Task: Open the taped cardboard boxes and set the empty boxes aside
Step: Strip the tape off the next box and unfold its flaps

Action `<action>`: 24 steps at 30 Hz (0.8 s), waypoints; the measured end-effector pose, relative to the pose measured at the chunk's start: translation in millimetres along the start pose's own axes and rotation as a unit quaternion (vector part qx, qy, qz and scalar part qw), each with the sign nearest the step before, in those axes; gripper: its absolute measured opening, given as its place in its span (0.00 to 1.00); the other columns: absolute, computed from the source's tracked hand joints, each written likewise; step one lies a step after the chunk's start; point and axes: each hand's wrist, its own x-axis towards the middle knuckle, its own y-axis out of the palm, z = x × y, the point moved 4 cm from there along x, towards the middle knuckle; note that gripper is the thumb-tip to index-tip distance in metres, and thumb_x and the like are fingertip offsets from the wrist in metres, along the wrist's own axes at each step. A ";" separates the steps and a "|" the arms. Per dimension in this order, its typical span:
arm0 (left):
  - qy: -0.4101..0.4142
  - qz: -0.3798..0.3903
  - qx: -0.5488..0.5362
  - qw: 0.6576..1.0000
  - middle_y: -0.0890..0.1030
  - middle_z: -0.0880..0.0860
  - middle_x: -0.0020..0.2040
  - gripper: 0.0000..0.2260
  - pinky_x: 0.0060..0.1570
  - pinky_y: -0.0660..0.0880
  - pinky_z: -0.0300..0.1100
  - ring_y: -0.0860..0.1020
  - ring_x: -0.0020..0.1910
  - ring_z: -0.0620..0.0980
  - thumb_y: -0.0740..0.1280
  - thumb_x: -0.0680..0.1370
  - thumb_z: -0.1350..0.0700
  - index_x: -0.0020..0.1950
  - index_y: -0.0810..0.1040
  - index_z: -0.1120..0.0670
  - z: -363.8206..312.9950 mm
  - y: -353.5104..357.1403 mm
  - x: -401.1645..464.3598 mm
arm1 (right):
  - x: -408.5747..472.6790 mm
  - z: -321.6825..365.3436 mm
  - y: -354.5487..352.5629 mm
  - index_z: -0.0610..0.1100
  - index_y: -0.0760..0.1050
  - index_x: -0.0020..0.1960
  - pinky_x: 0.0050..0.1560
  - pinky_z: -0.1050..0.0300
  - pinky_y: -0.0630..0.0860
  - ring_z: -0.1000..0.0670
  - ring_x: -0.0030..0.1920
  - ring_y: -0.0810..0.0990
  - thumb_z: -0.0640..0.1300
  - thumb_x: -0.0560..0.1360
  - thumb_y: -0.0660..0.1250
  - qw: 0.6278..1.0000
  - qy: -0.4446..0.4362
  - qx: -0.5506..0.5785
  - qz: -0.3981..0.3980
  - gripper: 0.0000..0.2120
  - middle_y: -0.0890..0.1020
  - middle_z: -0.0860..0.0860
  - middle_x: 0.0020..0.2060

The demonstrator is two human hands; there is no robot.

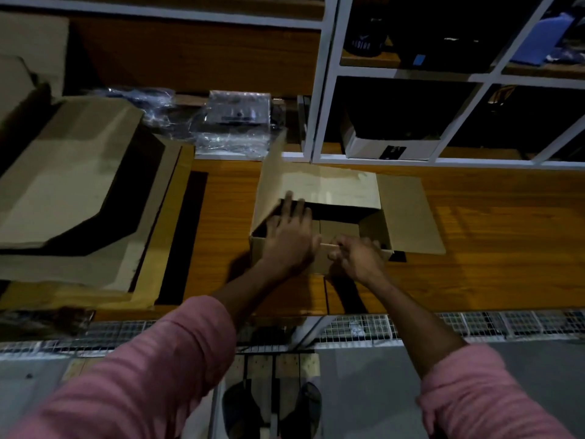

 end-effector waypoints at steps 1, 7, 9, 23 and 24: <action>-0.020 -0.025 0.017 0.999 0.50 0.58 0.84 0.31 0.75 0.41 0.68 0.39 0.82 0.62 0.55 0.84 0.42 0.82 0.55 0.57 11.6 -2.2 -0.7 | -1.9 -1.5 0.4 0.52 0.77 0.56 0.60 0.48 0.67 0.45 0.56 0.79 0.43 0.79 0.67 1.000 -0.006 0.005 0.006 0.08 0.83 0.51 0.51; -0.210 -0.090 -0.119 0.966 0.65 0.67 0.77 0.27 0.74 0.59 0.65 0.61 0.76 0.70 0.65 0.79 0.57 0.77 0.64 0.63 75.4 9.8 -5.3 | -4.5 0.2 0.9 0.53 0.73 0.65 0.62 0.46 0.67 0.48 0.56 0.77 0.39 0.77 0.65 0.997 -0.042 -0.012 0.062 0.18 0.81 0.53 0.53; -0.238 -0.101 -0.190 0.947 0.69 0.66 0.74 0.26 0.70 0.66 0.61 0.66 0.72 0.67 0.67 0.79 0.61 0.75 0.65 0.63 80.6 9.2 -6.7 | -0.5 5.5 -0.6 0.52 0.73 0.63 0.62 0.46 0.69 0.49 0.54 0.77 0.40 0.78 0.65 0.995 -0.045 -0.015 0.089 0.16 0.80 0.54 0.50; -0.306 -0.057 -0.144 0.939 0.81 0.56 0.50 0.06 0.39 0.71 0.44 0.81 0.50 0.55 0.67 0.81 0.58 0.58 0.79 0.56 89.3 9.4 -19.5 | -16.3 10.9 8.1 0.52 0.77 0.52 0.42 0.51 0.79 0.51 0.43 0.81 0.43 0.79 0.70 0.999 -0.044 -0.015 -0.014 0.05 0.82 0.55 0.42; -0.308 -0.057 -0.145 0.938 0.80 0.56 0.50 0.06 0.39 0.71 0.45 0.81 0.51 0.55 0.68 0.81 0.57 0.58 0.78 0.56 88.9 8.9 -24.4 | -18.3 10.9 10.6 0.52 0.78 0.53 0.42 0.50 0.80 0.51 0.42 0.81 0.43 0.79 0.69 0.999 -0.044 -0.013 -0.014 0.05 0.82 0.55 0.41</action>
